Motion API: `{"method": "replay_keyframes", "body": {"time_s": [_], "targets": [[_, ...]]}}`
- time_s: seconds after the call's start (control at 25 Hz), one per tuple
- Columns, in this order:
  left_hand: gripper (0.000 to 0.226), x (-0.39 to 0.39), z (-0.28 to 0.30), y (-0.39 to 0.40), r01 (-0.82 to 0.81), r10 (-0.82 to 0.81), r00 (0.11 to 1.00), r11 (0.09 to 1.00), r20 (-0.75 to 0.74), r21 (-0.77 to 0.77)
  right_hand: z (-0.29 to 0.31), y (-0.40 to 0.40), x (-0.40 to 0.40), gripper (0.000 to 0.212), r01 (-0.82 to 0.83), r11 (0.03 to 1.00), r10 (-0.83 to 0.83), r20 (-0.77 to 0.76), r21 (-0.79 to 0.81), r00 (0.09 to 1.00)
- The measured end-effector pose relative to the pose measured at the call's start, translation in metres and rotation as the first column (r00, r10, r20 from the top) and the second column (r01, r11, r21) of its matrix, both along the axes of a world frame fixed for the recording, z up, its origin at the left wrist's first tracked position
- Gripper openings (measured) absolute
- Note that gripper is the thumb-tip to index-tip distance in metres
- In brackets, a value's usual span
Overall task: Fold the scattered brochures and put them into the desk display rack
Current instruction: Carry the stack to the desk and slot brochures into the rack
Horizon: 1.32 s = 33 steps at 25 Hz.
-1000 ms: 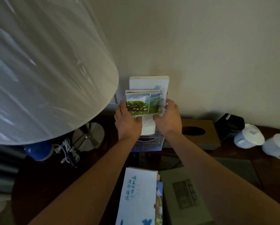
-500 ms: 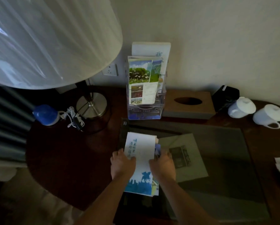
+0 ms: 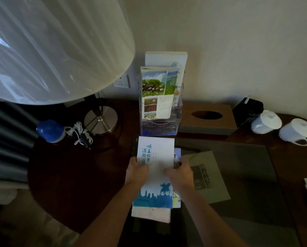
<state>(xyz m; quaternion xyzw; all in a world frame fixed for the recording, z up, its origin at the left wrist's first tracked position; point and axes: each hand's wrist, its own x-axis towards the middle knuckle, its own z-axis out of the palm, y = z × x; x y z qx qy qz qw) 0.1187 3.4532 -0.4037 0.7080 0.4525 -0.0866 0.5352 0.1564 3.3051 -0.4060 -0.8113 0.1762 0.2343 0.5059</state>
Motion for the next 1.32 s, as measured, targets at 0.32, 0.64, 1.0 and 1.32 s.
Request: {"method": "replay_keyframes", "body": {"time_s": [0.32, 0.64, 1.0, 1.32], "targets": [[0.029, 0.101, 0.088, 0.029, 0.025, -0.099, 0.902, 0.983, 0.420, 0.180, 0.090, 0.024, 0.114, 0.028, -0.100, 0.995, 0.087, 0.437, 0.006, 0.895], [0.026, 0.159, 0.113, 0.050, -0.025, -0.169, 0.815, 0.945, 0.555, 0.325, 0.118, 0.048, 0.186, 0.026, -0.118, 0.985, 0.168, 0.594, -0.123, 0.787], [0.026, 0.158, 0.068, 0.061, -0.009, -0.162, 0.855, 0.945, 0.493, 0.326, 0.079, 0.051, 0.185, 0.039, -0.126, 0.955, 0.247, 0.481, -0.270, 0.841], [0.035, 0.146, 0.049, 0.065, -0.091, -0.066, 0.865, 0.954, 0.497, 0.285, 0.065, 0.039, 0.172, 0.060, -0.056, 0.977, 0.159, 0.532, -0.205, 0.832]]}}
